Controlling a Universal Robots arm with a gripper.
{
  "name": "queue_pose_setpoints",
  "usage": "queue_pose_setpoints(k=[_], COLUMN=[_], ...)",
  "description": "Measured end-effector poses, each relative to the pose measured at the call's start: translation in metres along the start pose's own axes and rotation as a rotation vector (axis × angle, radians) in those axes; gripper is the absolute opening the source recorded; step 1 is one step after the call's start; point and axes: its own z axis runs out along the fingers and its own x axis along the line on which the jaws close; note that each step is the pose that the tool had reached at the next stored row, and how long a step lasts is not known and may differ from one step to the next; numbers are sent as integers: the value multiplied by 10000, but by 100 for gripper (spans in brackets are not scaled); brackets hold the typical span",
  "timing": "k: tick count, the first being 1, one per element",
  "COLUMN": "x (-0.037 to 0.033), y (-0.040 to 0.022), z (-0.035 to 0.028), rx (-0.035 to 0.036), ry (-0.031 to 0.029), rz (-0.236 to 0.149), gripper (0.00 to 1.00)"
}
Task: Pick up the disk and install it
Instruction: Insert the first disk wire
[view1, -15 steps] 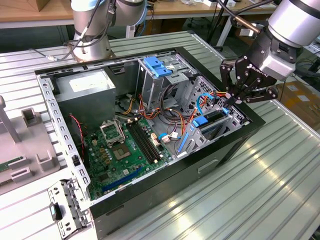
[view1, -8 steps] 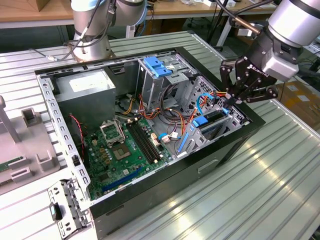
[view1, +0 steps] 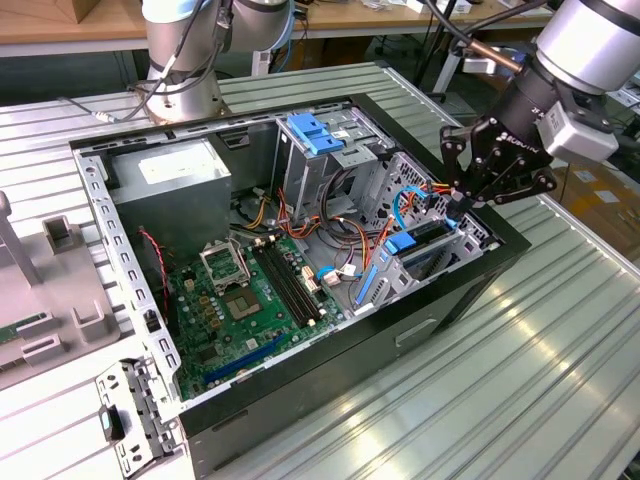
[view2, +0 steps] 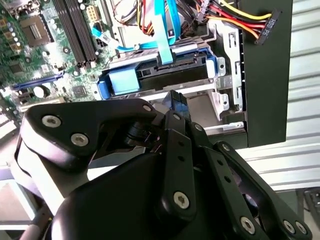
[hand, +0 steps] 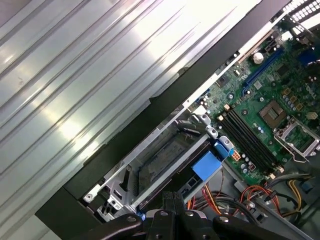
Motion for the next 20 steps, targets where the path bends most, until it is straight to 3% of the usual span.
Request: queue_pose_setpoints(k=[12, 20], x=[0, 0], y=[0, 0], z=[0, 0], rx=[-147, -154], ry=[-10, -11], rz=[-1500, -1563], gripper=[11, 11])
